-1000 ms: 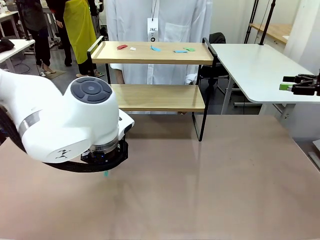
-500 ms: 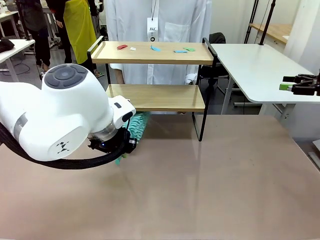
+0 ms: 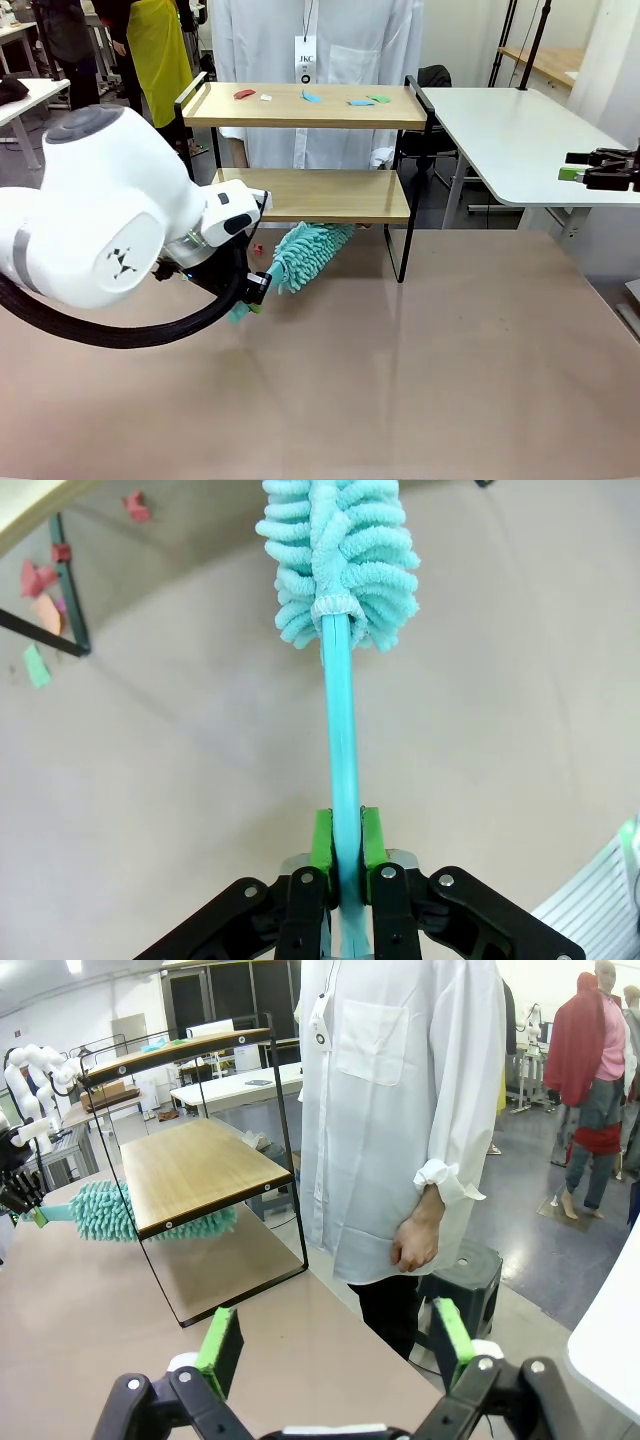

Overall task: Clean the shelf.
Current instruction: Clean the specific section of the Shelf indicated by the human with the Duster.

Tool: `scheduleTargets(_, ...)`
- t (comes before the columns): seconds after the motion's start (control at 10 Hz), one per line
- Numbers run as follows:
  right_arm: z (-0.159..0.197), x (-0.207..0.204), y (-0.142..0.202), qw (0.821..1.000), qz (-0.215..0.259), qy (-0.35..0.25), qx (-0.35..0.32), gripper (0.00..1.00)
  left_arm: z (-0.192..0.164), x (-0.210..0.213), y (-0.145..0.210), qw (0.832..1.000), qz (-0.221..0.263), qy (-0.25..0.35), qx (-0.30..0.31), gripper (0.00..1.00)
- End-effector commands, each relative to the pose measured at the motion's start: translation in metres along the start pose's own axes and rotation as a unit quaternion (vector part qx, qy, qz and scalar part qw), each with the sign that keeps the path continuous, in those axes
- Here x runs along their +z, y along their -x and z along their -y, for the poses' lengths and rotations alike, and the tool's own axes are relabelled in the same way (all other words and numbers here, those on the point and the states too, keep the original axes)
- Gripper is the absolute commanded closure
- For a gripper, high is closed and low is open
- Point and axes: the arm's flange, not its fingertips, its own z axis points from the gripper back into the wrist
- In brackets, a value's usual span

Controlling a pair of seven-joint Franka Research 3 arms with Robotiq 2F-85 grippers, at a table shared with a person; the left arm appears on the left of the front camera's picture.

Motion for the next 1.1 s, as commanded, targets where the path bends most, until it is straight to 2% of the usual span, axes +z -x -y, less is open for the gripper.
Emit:
scheduleTargets(0.0, -0.001, -0.001, -0.003, 1.000, 0.000, 0.000, 0.003, 0.00, -0.039, 0.023, 0.062, 0.999, -0.001, 0.030, -0.043, 0.87)
scheduleTargets(0.2, -0.001, -0.001, -0.003, 1.000, 0.000, 0.000, 0.003, 0.00, -0.048, 0.030, 0.067, 0.991, -0.016, 0.064, -0.119, 0.87)
scheduleTargets(0.4, -0.001, -0.001, -0.003, 1.000, 0.000, 0.000, 0.003, 0.00, -0.059, 0.037, 0.073, 0.979, -0.037, 0.104, -0.169, 0.87)
scheduleTargets(0.7, -0.001, -0.001, -0.003, 1.000, 0.000, 0.000, 0.003, 0.00, -0.085, 0.058, 0.080, 0.973, -0.052, 0.131, -0.182, 0.87)
scheduleTargets(1.0, -0.001, -0.001, -0.003, 1.000, 0.000, 0.000, 0.003, 0.00, -0.099, 0.107, 0.078, 0.969, -0.090, 0.095, -0.209, 0.87)
